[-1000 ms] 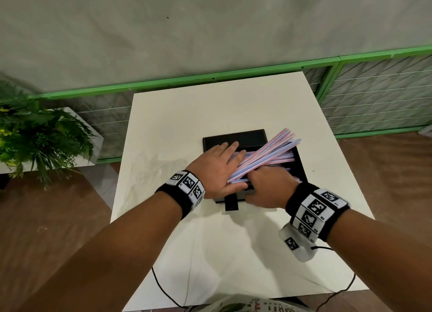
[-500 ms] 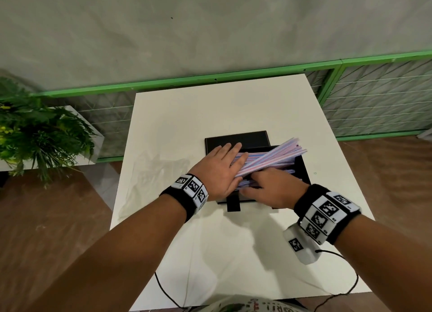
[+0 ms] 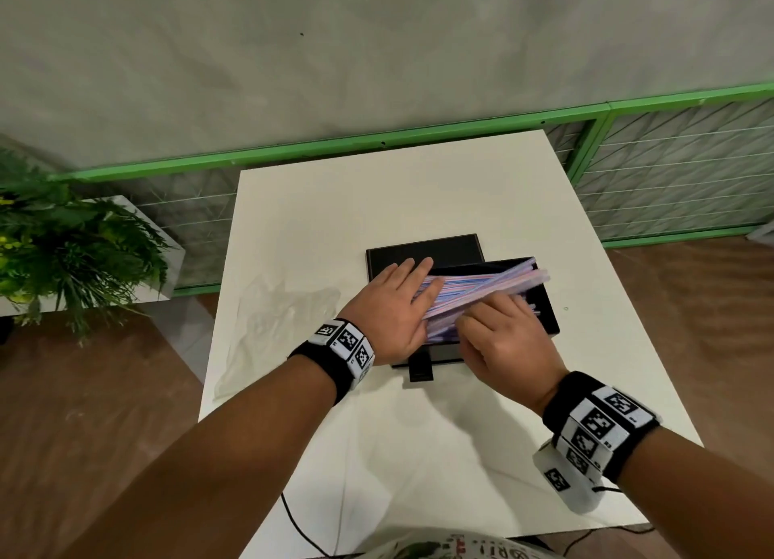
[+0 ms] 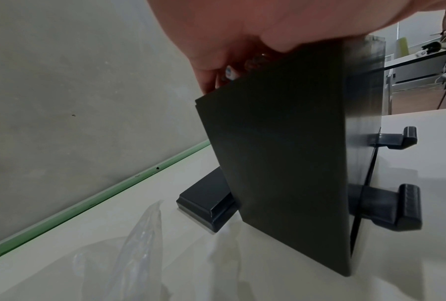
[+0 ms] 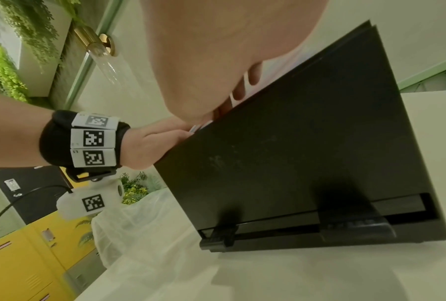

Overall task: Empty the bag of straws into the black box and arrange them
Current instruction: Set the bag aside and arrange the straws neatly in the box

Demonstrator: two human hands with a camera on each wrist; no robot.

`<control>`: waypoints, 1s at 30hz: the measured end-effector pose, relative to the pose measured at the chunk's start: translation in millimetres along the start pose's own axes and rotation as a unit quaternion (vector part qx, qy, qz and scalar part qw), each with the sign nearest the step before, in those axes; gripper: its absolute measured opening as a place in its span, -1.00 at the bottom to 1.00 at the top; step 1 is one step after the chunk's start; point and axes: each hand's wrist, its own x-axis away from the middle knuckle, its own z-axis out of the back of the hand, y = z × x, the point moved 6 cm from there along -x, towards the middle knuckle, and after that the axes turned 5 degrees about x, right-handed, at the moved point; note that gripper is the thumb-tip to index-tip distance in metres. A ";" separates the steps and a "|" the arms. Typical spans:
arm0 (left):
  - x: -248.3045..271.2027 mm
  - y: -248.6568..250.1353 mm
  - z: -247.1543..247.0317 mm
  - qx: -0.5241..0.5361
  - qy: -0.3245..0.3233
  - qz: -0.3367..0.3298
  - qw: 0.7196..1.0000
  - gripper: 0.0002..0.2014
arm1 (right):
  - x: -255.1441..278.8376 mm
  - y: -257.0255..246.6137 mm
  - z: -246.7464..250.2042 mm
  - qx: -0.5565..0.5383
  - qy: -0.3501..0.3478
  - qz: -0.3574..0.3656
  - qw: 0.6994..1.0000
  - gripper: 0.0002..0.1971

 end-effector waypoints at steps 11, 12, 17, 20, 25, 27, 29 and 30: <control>3.7 -2.7 2.1 0.040 0.027 0.007 0.999 -0.01 | 0.8 31.8 -22.4 -0.004 -0.220 -0.109 0.969 -0.49; 3.3 -3.4 0.4 0.039 0.018 0.011 0.999 0.07 | -1.3 31.8 -22.5 -0.007 -0.218 -0.110 0.970 -0.50; -0.2 -1.8 -0.6 0.018 0.026 0.013 0.999 0.17 | -16.8 16.6 -28.4 -0.081 -0.230 -0.038 0.969 -0.53; -1.0 -1.1 0.2 0.023 0.040 0.014 0.999 0.14 | -23.3 14.4 -38.0 -0.112 -0.274 -0.047 0.954 -0.30; -1.6 -1.6 0.5 0.010 0.020 0.018 1.000 0.19 | -28.6 16.4 -43.3 -0.076 -0.292 -0.038 0.953 -0.12; -1.6 -2.8 0.1 0.016 0.027 0.019 0.999 0.17 | -31.4 17.7 -45.1 -0.067 -0.296 -0.031 0.952 -0.14; -1.9 -4.2 -3.0 0.023 0.029 0.018 0.999 0.15 | -34.2 18.3 -47.9 -0.049 -0.317 -0.022 0.947 -0.21; -2.0 -4.4 -4.1 0.025 0.030 0.018 0.999 0.14 | -36.1 18.7 -49.4 -0.044 -0.332 -0.024 0.942 -0.24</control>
